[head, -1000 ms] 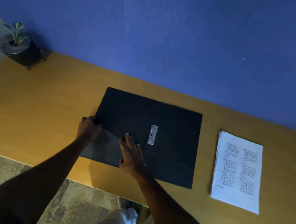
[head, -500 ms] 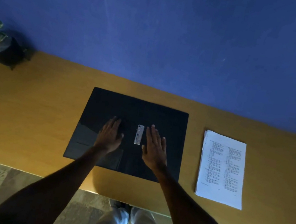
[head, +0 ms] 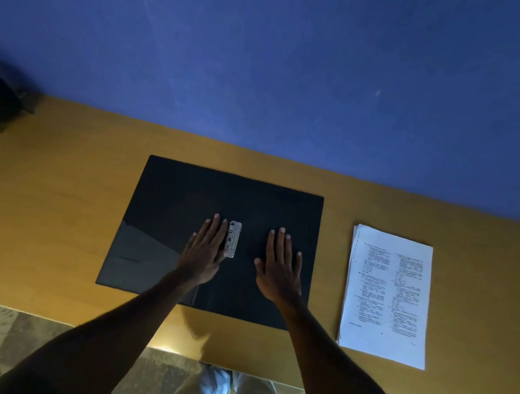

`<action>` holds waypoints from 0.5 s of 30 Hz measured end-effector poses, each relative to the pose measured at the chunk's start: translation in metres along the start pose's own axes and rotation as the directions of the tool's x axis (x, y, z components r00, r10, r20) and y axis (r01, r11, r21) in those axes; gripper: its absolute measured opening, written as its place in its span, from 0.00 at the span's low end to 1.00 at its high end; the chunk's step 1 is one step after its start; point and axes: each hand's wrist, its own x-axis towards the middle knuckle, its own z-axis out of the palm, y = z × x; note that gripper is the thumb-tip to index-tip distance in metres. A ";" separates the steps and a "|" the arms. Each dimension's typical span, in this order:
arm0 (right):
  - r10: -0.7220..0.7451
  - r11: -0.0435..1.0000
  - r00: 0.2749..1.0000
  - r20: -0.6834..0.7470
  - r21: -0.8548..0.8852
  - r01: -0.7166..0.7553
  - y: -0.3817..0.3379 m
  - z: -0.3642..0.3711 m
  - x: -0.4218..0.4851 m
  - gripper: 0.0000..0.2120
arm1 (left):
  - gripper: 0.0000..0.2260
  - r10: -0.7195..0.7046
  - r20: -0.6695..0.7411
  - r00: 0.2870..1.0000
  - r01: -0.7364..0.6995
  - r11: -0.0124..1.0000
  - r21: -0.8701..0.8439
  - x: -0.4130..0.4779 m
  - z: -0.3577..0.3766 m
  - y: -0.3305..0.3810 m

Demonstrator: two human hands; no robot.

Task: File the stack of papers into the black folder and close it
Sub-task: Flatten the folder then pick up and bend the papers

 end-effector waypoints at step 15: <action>-0.008 1.000 1.000 0.028 0.006 0.008 0.003 0.005 0.005 0.37 | 0.40 -0.130 -0.081 0.988 0.136 0.988 0.075 -0.001 0.017 -0.007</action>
